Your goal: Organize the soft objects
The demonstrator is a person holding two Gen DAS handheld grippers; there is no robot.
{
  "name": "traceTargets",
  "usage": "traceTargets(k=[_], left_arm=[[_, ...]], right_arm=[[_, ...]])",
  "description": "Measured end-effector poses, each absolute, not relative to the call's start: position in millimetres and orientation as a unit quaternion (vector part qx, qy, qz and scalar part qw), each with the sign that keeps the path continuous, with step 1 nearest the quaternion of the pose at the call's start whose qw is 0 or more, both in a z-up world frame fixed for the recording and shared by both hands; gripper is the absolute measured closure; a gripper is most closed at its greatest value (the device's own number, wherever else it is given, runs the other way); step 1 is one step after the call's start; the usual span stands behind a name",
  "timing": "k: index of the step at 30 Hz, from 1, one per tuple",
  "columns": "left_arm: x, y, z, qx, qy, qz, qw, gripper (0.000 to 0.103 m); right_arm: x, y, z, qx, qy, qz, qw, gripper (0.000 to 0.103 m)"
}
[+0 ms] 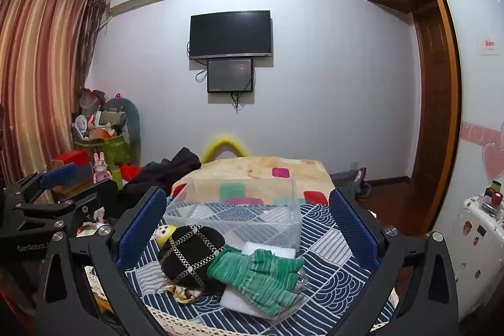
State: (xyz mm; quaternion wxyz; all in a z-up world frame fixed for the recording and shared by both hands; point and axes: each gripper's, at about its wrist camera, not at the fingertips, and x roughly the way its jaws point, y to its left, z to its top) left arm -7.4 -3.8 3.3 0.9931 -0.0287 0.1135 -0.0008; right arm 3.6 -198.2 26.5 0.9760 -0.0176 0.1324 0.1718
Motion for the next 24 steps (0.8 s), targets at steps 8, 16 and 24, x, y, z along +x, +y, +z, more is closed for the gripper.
traceTargets(k=[8, 16, 24], left_arm=[[-8.1, -3.9, 3.4, -0.029, 0.115, -0.002, 0.993, 0.000], [-9.9, -5.2, 5.4, -0.027, 0.113, -0.004, 0.993, 0.000], [-11.9, -5.7, 6.0, -0.026, 0.111, -0.004, 0.993, 0.000]], right_arm=[[0.4, -195.8, 29.9, -0.019, 0.129, 0.177, 0.976, 0.000], [0.4, -196.7, 30.2, -0.016, 0.128, 0.176, 0.976, 0.000], [0.0, -197.4, 31.3, -0.014, 0.127, 0.178, 0.976, 0.000]])
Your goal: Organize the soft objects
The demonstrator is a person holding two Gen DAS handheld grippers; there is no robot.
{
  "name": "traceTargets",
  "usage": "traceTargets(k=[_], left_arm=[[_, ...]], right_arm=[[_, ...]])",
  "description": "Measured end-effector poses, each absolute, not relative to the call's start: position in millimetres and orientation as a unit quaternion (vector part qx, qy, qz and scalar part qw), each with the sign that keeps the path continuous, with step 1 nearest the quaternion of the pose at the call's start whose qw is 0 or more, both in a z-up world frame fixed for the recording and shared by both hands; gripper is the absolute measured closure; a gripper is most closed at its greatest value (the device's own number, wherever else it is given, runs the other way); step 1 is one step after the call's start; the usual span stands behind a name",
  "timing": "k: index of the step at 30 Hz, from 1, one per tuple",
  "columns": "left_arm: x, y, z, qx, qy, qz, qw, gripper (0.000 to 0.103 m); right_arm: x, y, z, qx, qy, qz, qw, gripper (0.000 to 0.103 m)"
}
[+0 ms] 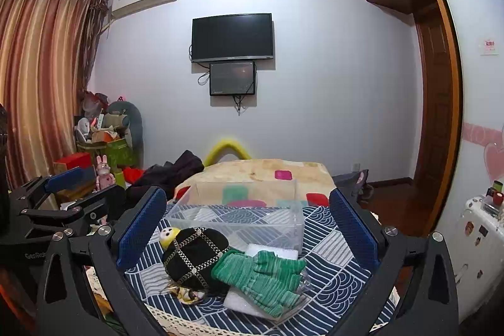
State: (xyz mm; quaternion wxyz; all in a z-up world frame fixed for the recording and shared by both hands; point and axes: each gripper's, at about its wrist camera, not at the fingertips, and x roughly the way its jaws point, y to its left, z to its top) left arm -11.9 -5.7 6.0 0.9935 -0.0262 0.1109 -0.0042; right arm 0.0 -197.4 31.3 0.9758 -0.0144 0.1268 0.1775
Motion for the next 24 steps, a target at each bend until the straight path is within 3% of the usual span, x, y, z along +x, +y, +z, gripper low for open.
traceTargets(k=[24], left_arm=[[-12.2, -6.9, 6.1, -0.027, 0.110, -0.005, 0.994, 0.000]], right_arm=[[0.2, -198.6, 31.1, -0.014, 0.126, 0.177, 0.976, 0.000]])
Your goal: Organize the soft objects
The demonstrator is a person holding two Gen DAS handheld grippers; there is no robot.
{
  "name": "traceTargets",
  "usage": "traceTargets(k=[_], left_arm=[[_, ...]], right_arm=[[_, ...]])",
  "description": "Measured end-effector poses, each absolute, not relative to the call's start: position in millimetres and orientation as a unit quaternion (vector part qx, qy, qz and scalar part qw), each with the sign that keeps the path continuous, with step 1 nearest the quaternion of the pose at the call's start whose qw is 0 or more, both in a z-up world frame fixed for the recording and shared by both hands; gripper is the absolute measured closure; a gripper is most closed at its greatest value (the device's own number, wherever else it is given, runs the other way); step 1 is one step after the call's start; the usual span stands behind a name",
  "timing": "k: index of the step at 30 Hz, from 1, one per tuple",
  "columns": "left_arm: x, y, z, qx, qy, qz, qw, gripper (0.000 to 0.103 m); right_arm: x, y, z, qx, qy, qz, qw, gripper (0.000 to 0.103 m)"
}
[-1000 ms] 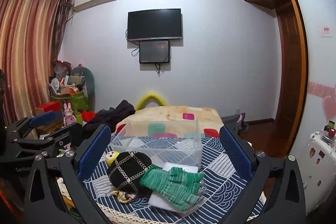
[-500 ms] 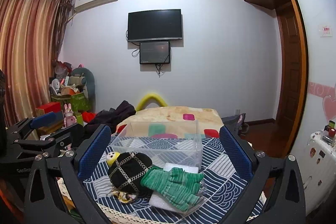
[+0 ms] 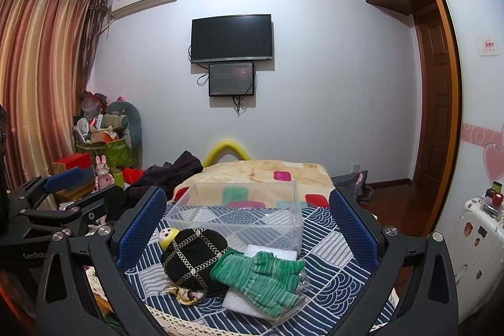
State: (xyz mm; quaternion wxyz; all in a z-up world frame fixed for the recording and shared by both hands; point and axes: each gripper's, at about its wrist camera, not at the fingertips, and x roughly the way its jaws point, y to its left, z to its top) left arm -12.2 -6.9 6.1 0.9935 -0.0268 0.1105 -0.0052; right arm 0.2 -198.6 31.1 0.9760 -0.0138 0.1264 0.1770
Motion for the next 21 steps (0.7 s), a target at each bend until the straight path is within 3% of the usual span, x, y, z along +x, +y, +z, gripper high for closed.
traceTargets(k=[9, 14, 18, 21], left_arm=[[-11, -10, 6, -0.024, 0.103, -0.013, 0.994, 0.000], [-4, -4, 1, -0.036, 0.116, -0.020, 0.992, 0.017], [10, 6, -10, -0.050, 0.142, -0.019, 0.988, 0.030], [22, 15, -23, -0.063, 0.170, -0.022, 0.983, 0.034]], right_arm=[[4, -199, 29, -0.016, 0.128, 0.178, 0.976, 0.000], [13, -198, 20, -0.015, 0.145, 0.180, 0.973, 0.002], [22, -198, 7, -0.014, 0.168, 0.185, 0.968, 0.013], [31, -197, -8, -0.011, 0.197, 0.190, 0.962, 0.018]])
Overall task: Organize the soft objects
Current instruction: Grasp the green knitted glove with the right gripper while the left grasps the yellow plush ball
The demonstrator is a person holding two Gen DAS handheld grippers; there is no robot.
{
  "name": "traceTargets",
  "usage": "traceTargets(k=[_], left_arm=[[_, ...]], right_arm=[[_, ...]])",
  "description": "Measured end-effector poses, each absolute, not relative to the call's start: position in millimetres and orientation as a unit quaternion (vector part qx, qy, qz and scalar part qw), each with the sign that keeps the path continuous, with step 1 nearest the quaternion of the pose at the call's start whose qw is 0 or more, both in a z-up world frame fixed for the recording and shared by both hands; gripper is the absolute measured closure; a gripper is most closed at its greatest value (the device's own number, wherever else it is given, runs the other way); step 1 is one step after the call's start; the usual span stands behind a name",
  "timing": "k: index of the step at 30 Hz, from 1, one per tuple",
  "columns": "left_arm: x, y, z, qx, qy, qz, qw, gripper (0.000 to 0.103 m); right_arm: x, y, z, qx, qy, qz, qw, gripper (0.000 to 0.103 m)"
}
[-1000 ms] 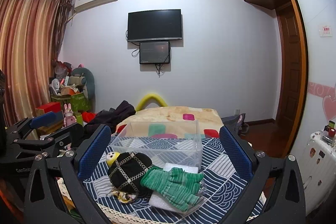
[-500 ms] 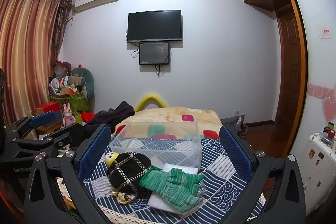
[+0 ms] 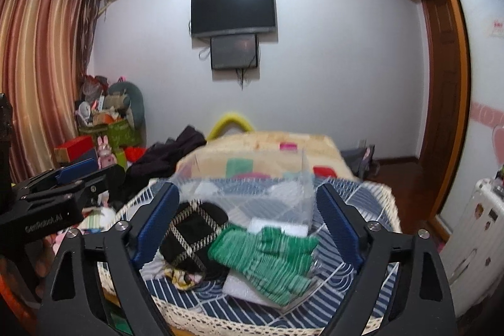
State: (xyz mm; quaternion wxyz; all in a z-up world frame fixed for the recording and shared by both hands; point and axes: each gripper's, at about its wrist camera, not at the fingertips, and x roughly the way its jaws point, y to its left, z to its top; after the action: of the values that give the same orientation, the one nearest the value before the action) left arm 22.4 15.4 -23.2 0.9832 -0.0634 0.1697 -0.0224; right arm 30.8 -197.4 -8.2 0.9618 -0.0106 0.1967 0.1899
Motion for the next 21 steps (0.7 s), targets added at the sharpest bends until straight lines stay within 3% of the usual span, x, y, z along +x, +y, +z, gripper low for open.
traceTargets(k=[8, 21], left_arm=[[66, 37, -72, -0.084, 0.248, 0.010, 0.965, 0.048], [121, 60, -115, -0.132, 0.318, -0.001, 0.939, 0.048]], right_arm=[[57, -202, -50, -0.010, 0.275, 0.185, 0.944, 0.029], [68, -200, -72, -0.026, 0.323, 0.172, 0.930, 0.029]])
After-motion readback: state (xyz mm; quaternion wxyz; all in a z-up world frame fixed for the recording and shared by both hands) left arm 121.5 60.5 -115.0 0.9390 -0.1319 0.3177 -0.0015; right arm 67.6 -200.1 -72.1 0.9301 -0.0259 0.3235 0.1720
